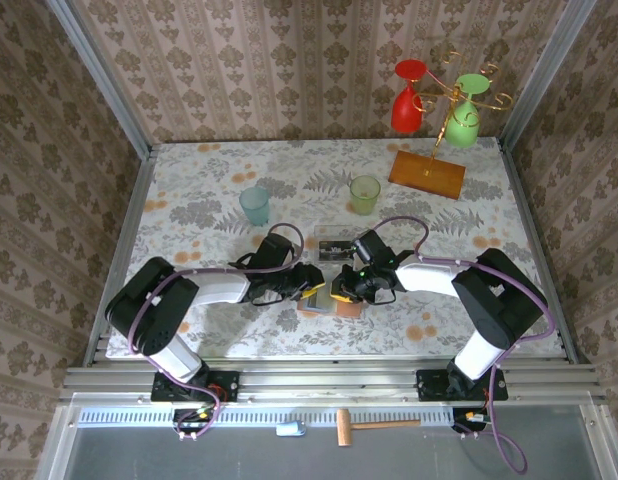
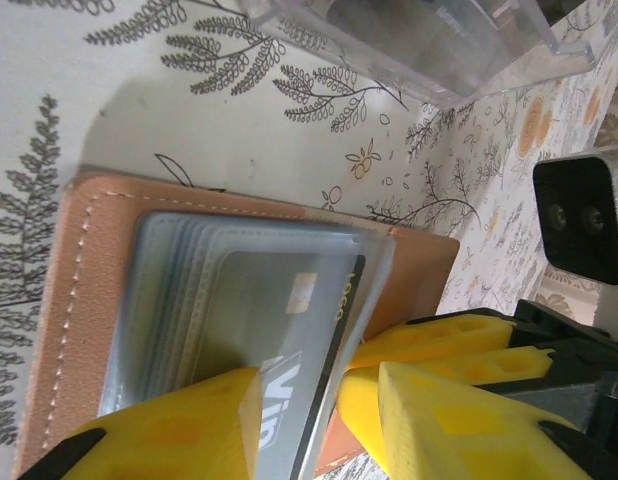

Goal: Take the credit cards out of the card holder

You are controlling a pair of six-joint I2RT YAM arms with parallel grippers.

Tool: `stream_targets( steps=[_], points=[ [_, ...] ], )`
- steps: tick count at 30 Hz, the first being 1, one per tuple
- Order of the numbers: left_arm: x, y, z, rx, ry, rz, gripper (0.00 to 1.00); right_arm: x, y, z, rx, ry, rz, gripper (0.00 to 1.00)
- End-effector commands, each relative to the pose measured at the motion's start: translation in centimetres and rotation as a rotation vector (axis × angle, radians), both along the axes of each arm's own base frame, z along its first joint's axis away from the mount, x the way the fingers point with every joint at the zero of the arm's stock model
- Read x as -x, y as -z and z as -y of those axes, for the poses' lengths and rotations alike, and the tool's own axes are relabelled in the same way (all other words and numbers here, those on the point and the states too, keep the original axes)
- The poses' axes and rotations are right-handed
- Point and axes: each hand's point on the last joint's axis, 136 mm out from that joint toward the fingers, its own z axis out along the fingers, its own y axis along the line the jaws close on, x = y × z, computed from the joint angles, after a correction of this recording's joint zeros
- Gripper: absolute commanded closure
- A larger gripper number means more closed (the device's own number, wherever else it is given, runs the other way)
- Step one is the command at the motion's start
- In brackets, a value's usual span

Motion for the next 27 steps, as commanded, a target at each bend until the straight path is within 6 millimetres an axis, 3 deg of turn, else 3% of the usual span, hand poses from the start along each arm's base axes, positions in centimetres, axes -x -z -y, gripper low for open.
stream_targets(
  steps=[1,6,11,20,27],
  points=[
    [0.1,-0.4,0.9,0.026,0.022,-0.001,0.64,-0.2,-0.7,0.2,-0.018,0.015,0.018,0.85],
    [-0.1,-1.1,1.5,0.064,0.023,0.012,0.66,-0.5,-1.7,0.1,-0.033,0.022,0.034,0.84],
    [-0.3,-1.7,1.9,0.081,0.031,0.021,0.67,-0.8,-3.8,0.5,-0.025,0.029,0.073,0.77],
    [-0.3,-3.0,3.0,0.099,0.067,0.038,0.63,-1.2,-7.8,3.8,0.035,0.075,0.166,0.71],
    [-0.1,-2.9,4.4,0.103,0.106,0.029,0.58,-1.2,-9.5,6.5,0.038,0.139,0.211,0.70]
  ],
)
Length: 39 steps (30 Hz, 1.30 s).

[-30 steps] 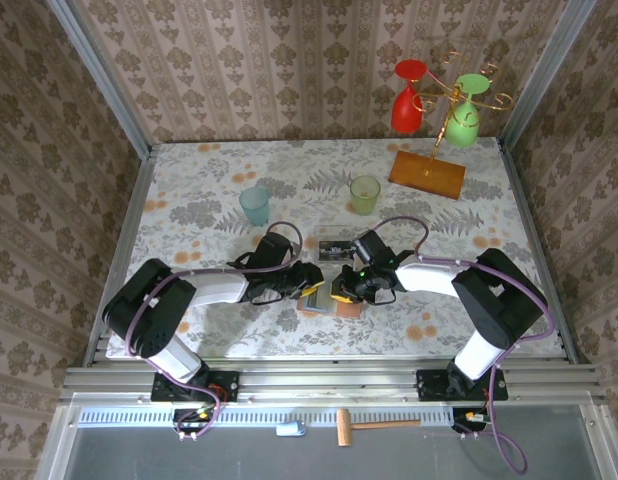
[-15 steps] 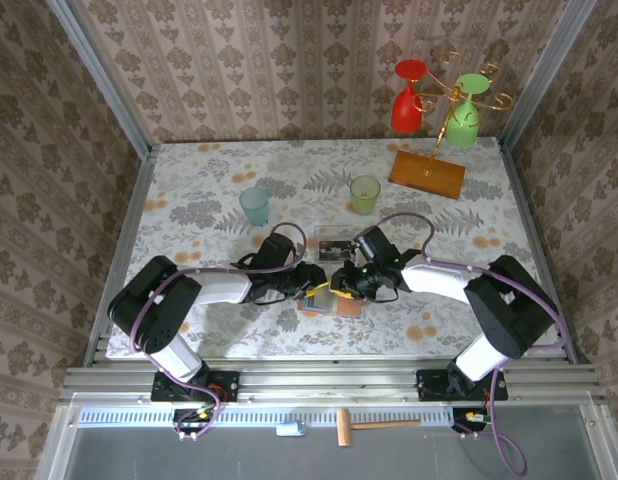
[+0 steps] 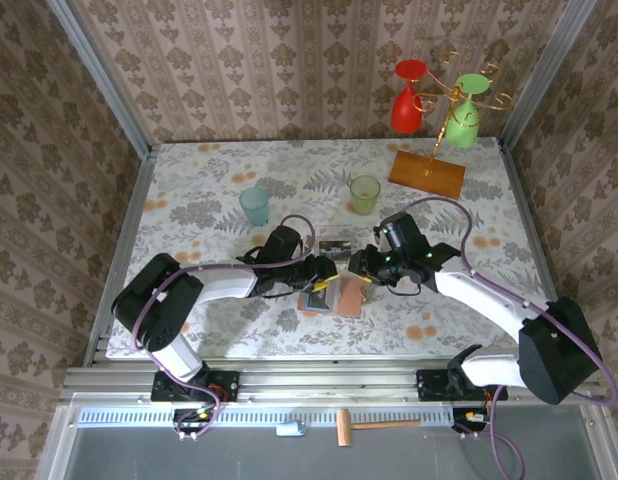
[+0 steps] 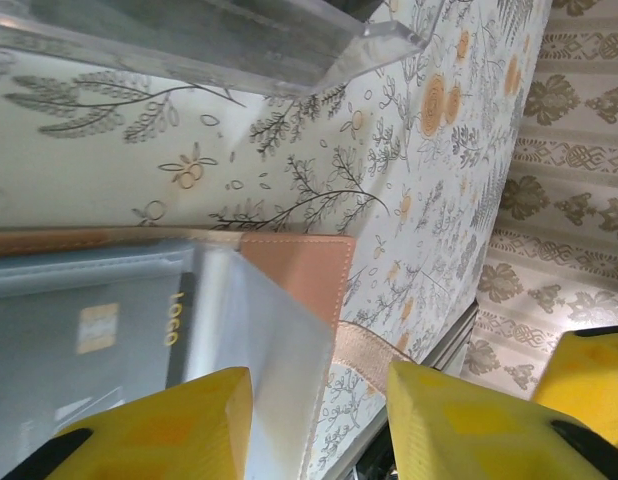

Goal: Take the credit cards out of the card holder

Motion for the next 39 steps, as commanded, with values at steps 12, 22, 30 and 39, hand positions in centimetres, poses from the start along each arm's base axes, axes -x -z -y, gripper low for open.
stream_targets(
  steps=[12,22,30,39],
  points=[
    [0.9,0.6,3.8,0.022,0.094,-0.030,0.50,1.9,1.1,3.9,0.062,0.072,-0.022,0.64],
    [0.4,0.0,4.3,0.045,0.088,-0.016,0.48,3.2,4.0,4.5,0.101,0.067,-0.095,0.58],
    [-0.5,-1.5,2.8,0.068,0.048,0.017,0.48,3.3,6.2,3.0,0.042,0.030,-0.157,0.53],
    [-1.2,-2.4,0.2,0.064,-0.007,0.041,0.48,2.7,8.4,0.6,-0.020,-0.021,-0.217,0.50]
  ],
)
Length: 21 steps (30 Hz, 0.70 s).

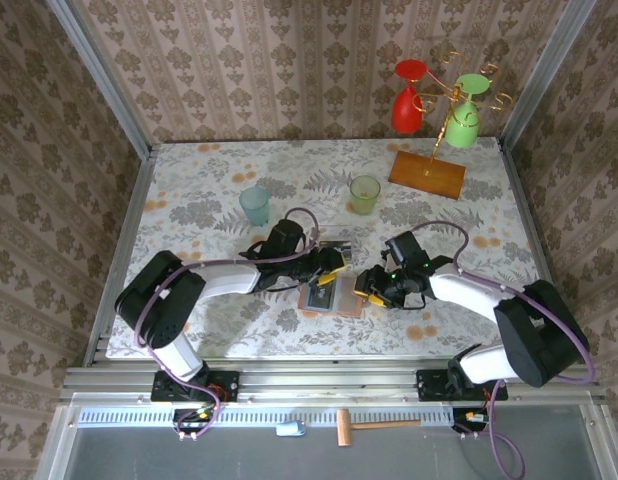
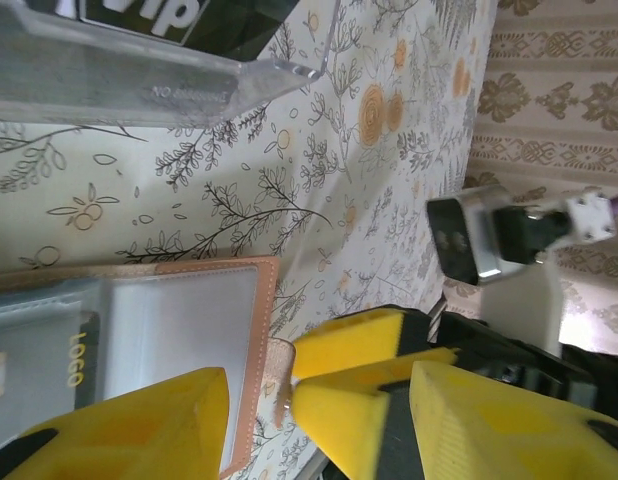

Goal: Take the credit cards out of the card holder

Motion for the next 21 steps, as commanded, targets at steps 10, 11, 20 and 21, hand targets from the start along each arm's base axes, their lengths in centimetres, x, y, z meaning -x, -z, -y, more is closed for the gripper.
stream_targets(
  steps=[10,11,20,21],
  points=[
    [-0.4,-0.3,-3.2,-0.011,-0.062,0.017,0.48,-1.4,0.6,-1.9,-0.044,-0.018,0.008,0.55],
    [-0.4,-0.3,-3.3,-0.012,-0.065,0.018,0.48,-1.6,0.6,-1.9,-0.044,-0.017,0.012,0.55],
    [-0.3,0.2,-4.4,-0.030,-0.087,0.016,0.48,-2.9,-0.2,-2.2,-0.024,-0.036,0.051,0.59],
    [-0.3,0.2,-4.5,-0.029,-0.088,0.016,0.48,-3.1,-0.2,-2.3,-0.025,-0.040,0.053,0.60]
  ],
)
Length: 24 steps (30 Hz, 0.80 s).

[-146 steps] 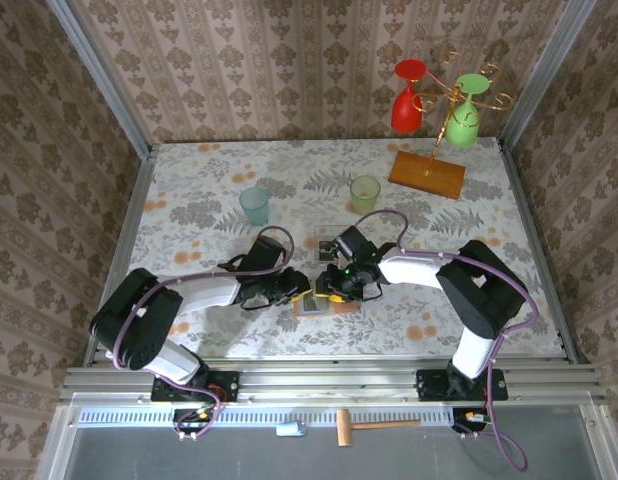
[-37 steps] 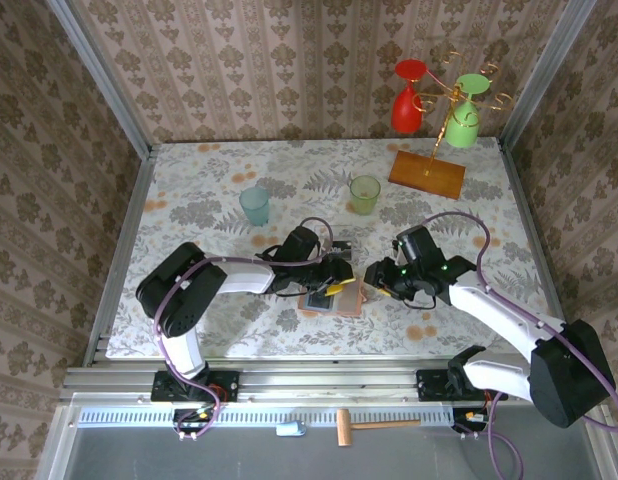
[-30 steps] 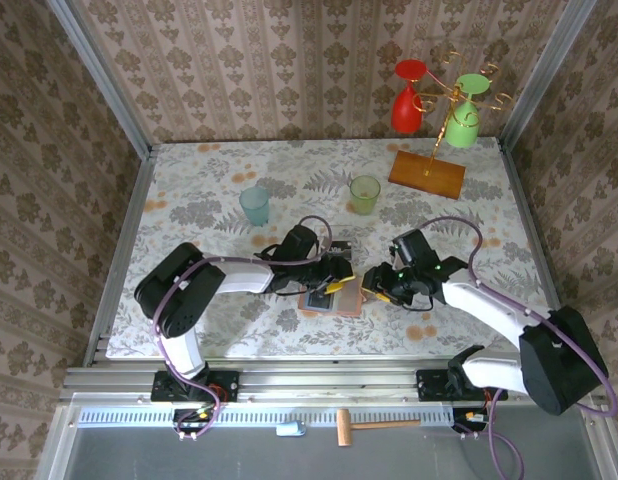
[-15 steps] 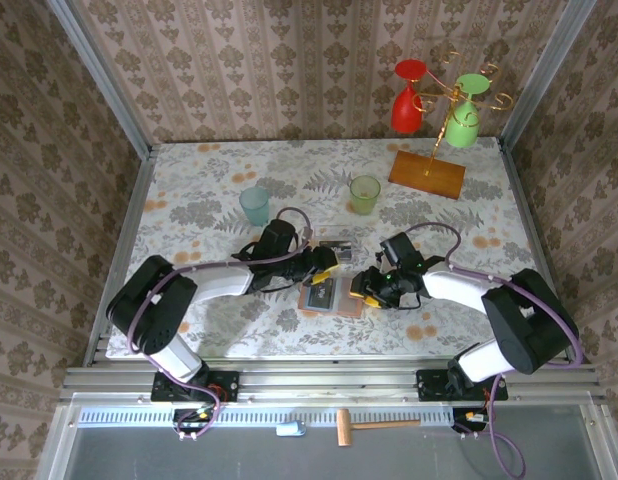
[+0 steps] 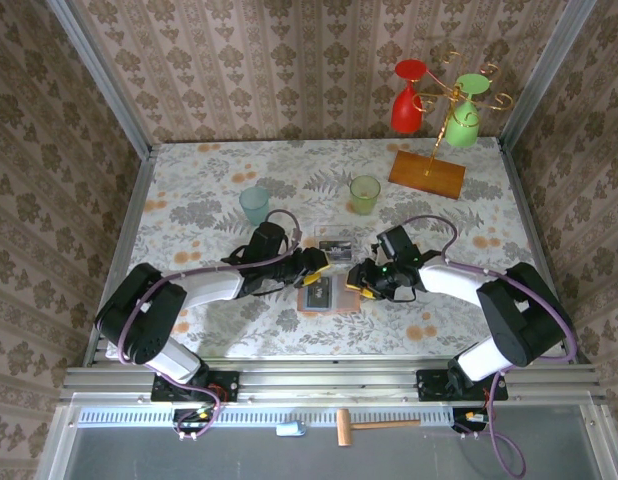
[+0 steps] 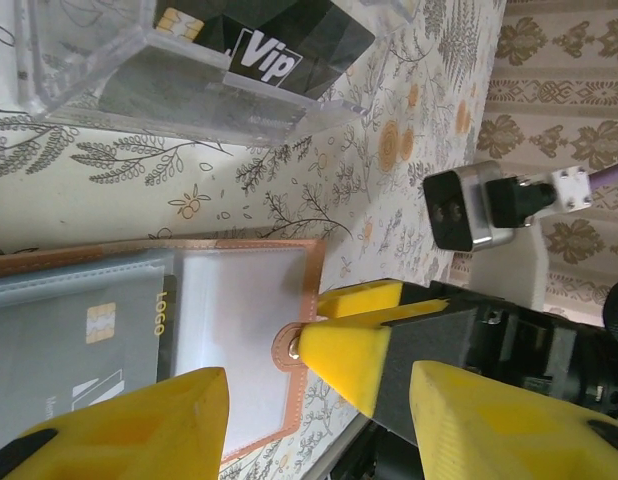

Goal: Take the credit cards out of the card holder

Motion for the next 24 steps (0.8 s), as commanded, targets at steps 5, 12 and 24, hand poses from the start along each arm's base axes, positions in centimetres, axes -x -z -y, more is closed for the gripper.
stream_targets(
  steps=[5,12,24],
  points=[
    [0.2,0.6,-1.0,-0.025,-0.012,0.010,0.48,-1.1,0.1,-0.5,0.015,-0.023,0.012,0.63],
    [0.4,0.9,-1.5,-0.040,-0.020,0.008,0.49,-1.4,-0.3,0.7,0.095,-0.025,0.018,0.59],
    [1.5,3.2,-4.5,-0.251,-0.006,0.015,0.53,-1.2,-4.4,1.7,0.154,-0.033,0.088,0.57]
  ],
)
